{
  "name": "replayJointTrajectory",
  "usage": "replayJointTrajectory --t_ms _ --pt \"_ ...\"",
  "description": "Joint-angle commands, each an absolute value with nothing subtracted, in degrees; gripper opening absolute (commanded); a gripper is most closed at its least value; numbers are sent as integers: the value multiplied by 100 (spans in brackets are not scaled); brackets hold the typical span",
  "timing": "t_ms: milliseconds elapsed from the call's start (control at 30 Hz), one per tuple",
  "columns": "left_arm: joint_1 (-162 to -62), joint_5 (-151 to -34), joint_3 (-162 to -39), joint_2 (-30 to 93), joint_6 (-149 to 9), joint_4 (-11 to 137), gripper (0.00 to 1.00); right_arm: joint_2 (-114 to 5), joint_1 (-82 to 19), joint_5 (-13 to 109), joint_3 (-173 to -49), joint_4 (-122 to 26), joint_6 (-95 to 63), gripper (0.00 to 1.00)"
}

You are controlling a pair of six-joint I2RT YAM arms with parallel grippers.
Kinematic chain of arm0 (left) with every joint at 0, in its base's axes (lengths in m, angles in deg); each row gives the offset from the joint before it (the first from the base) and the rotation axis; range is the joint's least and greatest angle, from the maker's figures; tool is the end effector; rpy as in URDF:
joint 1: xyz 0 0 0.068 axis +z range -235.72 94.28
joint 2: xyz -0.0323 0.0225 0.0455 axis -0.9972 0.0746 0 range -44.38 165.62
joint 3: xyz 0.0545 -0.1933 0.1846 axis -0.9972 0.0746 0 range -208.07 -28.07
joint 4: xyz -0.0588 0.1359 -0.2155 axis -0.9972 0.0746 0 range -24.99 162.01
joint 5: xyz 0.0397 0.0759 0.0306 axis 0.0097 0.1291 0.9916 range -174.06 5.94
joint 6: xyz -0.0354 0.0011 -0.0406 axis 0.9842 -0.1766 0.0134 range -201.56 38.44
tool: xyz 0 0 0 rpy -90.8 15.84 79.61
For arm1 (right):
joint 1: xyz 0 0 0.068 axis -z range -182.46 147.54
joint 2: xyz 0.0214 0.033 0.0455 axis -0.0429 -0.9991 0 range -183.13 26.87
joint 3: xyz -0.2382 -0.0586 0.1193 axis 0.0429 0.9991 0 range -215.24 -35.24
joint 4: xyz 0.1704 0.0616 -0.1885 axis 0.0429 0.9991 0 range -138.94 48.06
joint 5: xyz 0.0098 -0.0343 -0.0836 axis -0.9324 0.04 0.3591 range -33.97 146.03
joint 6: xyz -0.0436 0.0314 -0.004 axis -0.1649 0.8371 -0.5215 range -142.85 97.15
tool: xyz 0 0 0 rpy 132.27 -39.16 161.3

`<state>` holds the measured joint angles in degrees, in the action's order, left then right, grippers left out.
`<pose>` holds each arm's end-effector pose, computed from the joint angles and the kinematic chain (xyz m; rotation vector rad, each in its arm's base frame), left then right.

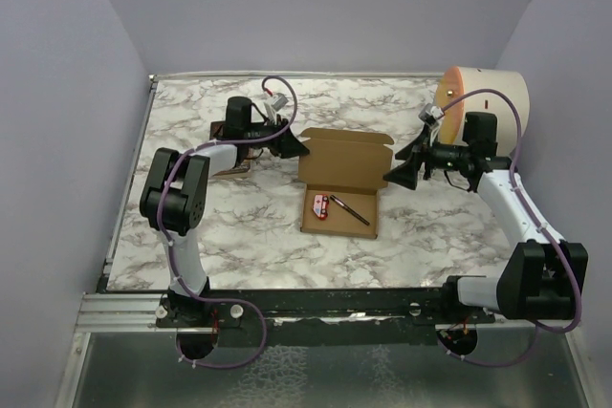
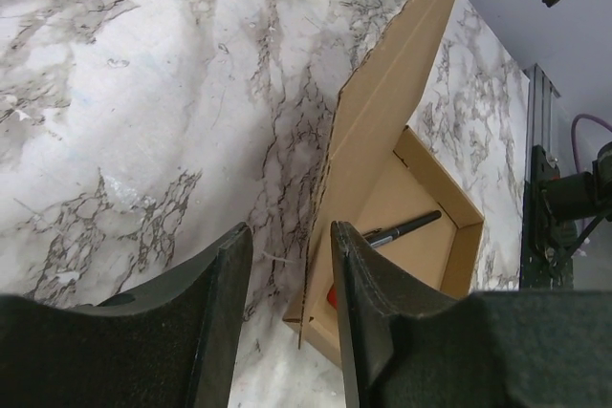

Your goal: Fold the paper box

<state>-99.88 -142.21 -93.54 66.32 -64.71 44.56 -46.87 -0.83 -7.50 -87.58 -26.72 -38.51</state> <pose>0.3928 -0.1303 0.1900 0.6352 1.9275 -1.3514 0.2619 0.0245 0.2714 -0.7607 1.8950 1.0808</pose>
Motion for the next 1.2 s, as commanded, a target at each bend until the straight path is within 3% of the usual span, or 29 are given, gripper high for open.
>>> replayJointTrajectory --t_ms 0,300,533,667,800,1167 --pt "-9891 -14510 -9418 6475 -6619 4458 40 -4721 -35 -936 -8692 -2853 -3823 97" --pt "-9891 -14640 -9364 6487 -6357 4114 37 -4714 -16 -910 -8673 -2853 -3831 97" --pt "-9885 -14731 -9371 6487 -6164 3894 28 -4709 -8 -906 -8666 -2846 -3823 97" --pt "-9890 -14773 -9338 6444 -6134 3817 19 -4714 0 -903 -8670 -2846 -3824 97" --pt "-9891 -14802 -9281 6398 -6126 3714 0 -4710 9 -878 -8667 -2837 -3848 97" --pt "-9882 -14387 -8313 5430 -6734 3335 0 -4762 219 -1041 -8840 -2696 -4002 97"
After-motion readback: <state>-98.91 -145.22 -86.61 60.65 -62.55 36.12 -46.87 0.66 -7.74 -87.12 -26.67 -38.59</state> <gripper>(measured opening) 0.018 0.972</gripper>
